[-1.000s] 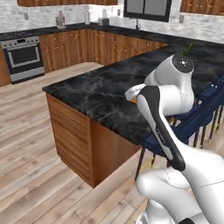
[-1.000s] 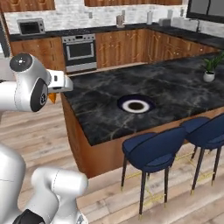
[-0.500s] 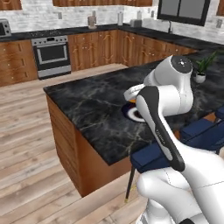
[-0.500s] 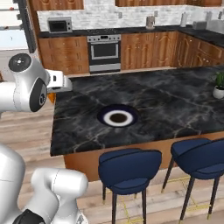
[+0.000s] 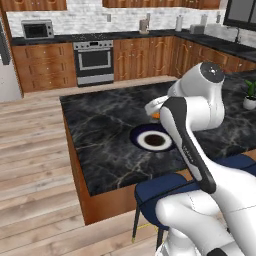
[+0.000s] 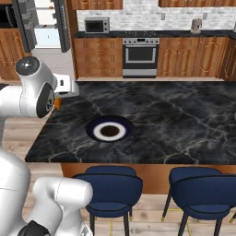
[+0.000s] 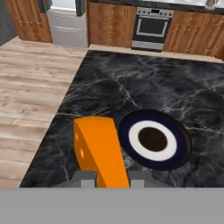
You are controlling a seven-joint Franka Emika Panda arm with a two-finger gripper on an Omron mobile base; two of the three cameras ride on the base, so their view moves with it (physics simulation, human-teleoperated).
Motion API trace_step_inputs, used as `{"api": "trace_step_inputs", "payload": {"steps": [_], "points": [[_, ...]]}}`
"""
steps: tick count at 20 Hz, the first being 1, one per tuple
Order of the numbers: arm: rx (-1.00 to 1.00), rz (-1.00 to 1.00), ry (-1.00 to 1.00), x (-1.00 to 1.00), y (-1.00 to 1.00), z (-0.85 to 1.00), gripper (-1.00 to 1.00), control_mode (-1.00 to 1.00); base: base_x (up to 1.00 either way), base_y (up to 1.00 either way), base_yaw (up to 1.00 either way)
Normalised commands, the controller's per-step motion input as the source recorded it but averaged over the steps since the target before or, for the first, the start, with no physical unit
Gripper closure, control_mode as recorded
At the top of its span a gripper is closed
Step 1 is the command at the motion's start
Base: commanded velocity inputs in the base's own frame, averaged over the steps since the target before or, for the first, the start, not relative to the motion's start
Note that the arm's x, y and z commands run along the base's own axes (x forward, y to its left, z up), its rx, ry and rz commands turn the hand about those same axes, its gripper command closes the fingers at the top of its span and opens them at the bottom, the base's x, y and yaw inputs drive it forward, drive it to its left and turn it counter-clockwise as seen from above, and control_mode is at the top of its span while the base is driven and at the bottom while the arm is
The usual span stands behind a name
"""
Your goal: Take the cheese, chicken drumstick, and squash from the fridge and place them on the plate on the dining counter to create an appetizer plate.
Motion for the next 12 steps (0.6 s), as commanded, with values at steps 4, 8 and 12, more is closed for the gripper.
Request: {"api": "trace_step_inputs", "payload": {"steps": [4,8,12], "points": [[0.00,0.26,0.00,0.24,-0.49,-0.61,1.00,-1.00,0.00,0.00,0.00],[-0.01,0.15,0.00,0.35,-0.54,-0.76,1.00,-1.00,0.00,0.00,0.00],[-0.02,0.07,0.00,0.65,-0.34,-0.83,1.00,-1.00,0.00,0.00,0.00]]}}
